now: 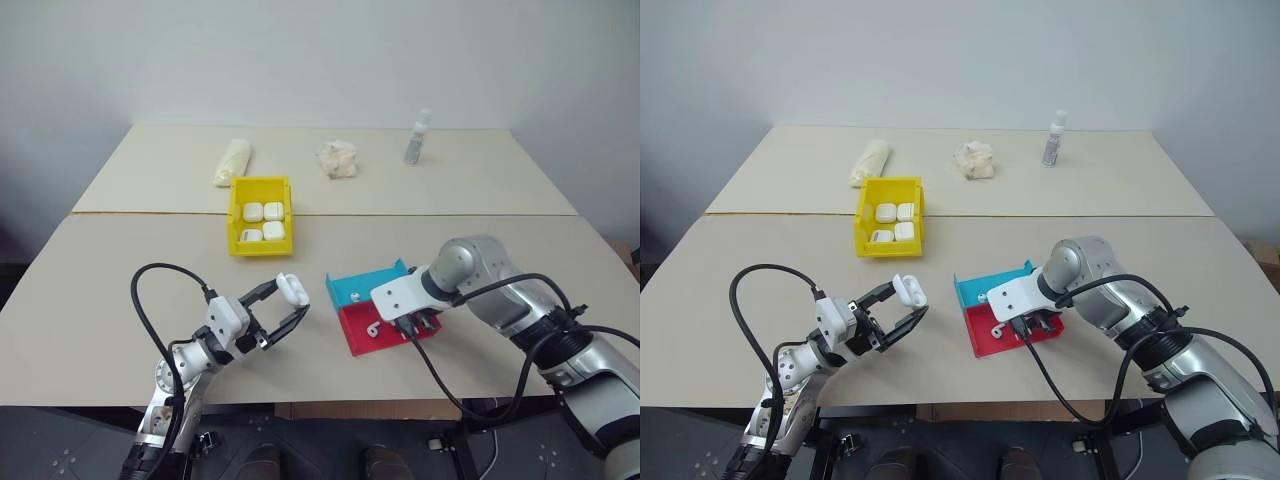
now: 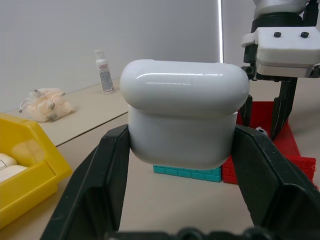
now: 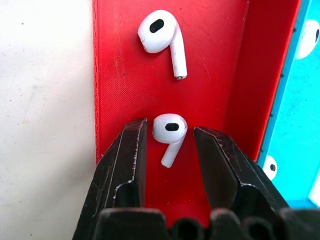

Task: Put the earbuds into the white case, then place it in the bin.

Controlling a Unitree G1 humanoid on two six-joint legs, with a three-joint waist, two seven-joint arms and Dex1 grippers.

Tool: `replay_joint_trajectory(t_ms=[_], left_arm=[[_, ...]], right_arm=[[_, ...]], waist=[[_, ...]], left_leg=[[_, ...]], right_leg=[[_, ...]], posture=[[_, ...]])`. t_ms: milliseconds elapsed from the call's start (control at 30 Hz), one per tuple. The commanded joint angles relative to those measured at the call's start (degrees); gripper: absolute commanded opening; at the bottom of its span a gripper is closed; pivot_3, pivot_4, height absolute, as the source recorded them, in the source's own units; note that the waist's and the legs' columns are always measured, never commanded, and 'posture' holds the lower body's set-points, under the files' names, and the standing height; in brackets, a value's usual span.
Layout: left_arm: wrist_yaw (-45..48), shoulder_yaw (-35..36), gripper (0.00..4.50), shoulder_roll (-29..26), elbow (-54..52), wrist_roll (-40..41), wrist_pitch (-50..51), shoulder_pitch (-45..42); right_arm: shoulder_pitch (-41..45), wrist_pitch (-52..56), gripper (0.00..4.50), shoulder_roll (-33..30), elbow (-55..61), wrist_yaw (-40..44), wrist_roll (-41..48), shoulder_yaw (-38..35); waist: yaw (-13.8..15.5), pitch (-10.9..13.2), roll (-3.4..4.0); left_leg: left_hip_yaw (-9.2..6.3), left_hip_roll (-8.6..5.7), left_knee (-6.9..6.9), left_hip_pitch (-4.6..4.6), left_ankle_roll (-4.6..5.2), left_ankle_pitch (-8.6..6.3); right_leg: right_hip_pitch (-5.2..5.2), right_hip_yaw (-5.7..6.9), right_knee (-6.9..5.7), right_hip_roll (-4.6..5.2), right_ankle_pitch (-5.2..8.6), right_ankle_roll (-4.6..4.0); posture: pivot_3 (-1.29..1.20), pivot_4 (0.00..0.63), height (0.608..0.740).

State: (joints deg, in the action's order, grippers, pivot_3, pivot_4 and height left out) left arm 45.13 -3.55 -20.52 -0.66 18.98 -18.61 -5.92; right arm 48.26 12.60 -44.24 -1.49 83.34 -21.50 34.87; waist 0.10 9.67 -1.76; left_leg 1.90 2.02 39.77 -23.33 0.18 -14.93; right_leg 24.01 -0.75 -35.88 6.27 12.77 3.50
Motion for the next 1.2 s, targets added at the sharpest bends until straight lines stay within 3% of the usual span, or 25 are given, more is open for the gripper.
replay_joint_trajectory(t_ms=[33, 67, 167, 433, 533, 733, 867, 1000, 1100, 1200], left_arm=[[-0.4, 0.4, 2.75, 0.4, -1.8, -0.6, -0.9, -0.5], [-0.4, 0.4, 2.75, 0.4, -1.7, -0.7, -0.9, -0.4], [-0.4, 0.5, 2.75, 0.6, -1.9, -0.8, -0.9, -0.3], [-0.2, 0.2, 2.75, 0.7, -1.8, -1.1, -0.8, -0.5], [0.1, 0.2, 2.75, 0.6, -1.8, -0.9, -0.6, -0.8], [1.2, 0.0, 2.75, 0.8, -2.0, 0.1, -0.4, -2.0], [2.4, -0.4, 2.75, 0.6, -5.6, 2.5, 1.8, -2.9], [3.8, -0.7, 2.75, 0.2, -11.7, 7.1, 6.3, -3.7], [5.3, -0.9, 2.75, 0.1, -14.1, 10.0, 8.9, -4.7], [7.5, -0.6, 2.75, 0.4, -14.6, 13.2, 10.7, -6.1]], right_arm=[[0.0, -1.1, 1.84, -0.1, -0.3, 0.1, -0.5, -1.0], [0.0, -1.1, 1.84, -0.1, -0.3, 0.1, -0.5, -1.0], [-0.2, -1.1, 1.29, -0.1, -0.2, 0.0, -0.6, -1.2], [-0.6, -2.0, 1.29, -0.1, -0.5, -0.8, -1.4, -1.0], [-1.0, -2.0, 0.83, -0.3, 0.0, -0.8, -1.3, -1.2], [-2.0, 1.2, 0.83, -0.6, 4.2, -0.9, 0.4, -4.4], [-2.1, 8.4, 0.83, -2.1, 12.6, 0.5, 6.9, -12.6], [-0.4, 19.9, 0.83, -1.8, 19.2, -1.5, 19.0, -27.3], [-0.2, 24.4, 0.83, 2.3, 20.9, -4.8, 32.0, -41.0], [-2.4, 21.8, 0.83, 7.7, 23.3, -9.3, 41.5, -48.8]], waist=[[0.0, 0.0, 0.00], [0.0, 0.0, 0.00], [0.0, 0.0, 0.01], [-0.1, 0.0, 0.01], [-0.1, 0.0, 0.01], [-0.1, 0.0, 0.01], [0.0, 0.0, 0.02], [0.1, 0.0, 0.02], [0.2, 0.0, 0.02], [0.3, 0.0, 0.02]], left_leg=[[0.00, 0.00, 0.00, 0.01, 0.00, 0.00], [0.00, 0.00, 0.00, 0.01, 0.00, 0.00], [0.00, 0.00, 0.00, 0.01, 0.00, 0.00], [0.00, 0.00, 0.00, 0.01, 0.00, 0.00], [0.00, 0.00, 0.00, 0.02, 0.00, 0.00], [0.00, 0.00, 0.00, 0.02, 0.00, 0.00], [0.00, 0.00, 0.00, -0.07, 0.00, 0.00], [-0.04, 0.02, 0.01, -0.14, 0.00, 0.00], [-0.06, 0.03, -0.01, -0.06, 0.00, 0.00], [-0.06, 0.03, -0.01, -0.02, 0.00, 0.00]], right_leg=[[-0.01, 0.00, 0.00, 0.00, 0.00, 0.00], [-0.01, 0.00, 0.00, 0.00, 0.00, 0.00], [-0.01, 0.00, 0.00, 0.00, 0.00, 0.00], [-0.01, 0.00, 0.00, 0.00, 0.00, 0.00], [-0.02, 0.00, 0.00, 0.00, 0.00, 0.00], [-0.03, 0.01, 0.00, 0.00, 0.00, 0.00], [0.08, 0.00, -0.03, 0.00, 0.00, 0.00], [0.07, 0.01, -0.04, 0.00, 0.00, 0.00], [-0.02, 0.04, 0.00, 0.00, 0.00, 0.00], [-0.06, 0.03, 0.00, -0.02, 0.00, 0.00]], posture=[[0.00, 0.150, 0.740], [0.00, 0.150, 0.740], [0.00, 0.150, 0.740], [0.00, 0.150, 0.740], [0.00, 0.150, 0.740], [0.00, 0.150, 0.740], [0.00, 0.150, 0.740], [0.00, 0.150, 0.740], [0.00, 0.150, 0.740], [0.00, 0.150, 0.740]])
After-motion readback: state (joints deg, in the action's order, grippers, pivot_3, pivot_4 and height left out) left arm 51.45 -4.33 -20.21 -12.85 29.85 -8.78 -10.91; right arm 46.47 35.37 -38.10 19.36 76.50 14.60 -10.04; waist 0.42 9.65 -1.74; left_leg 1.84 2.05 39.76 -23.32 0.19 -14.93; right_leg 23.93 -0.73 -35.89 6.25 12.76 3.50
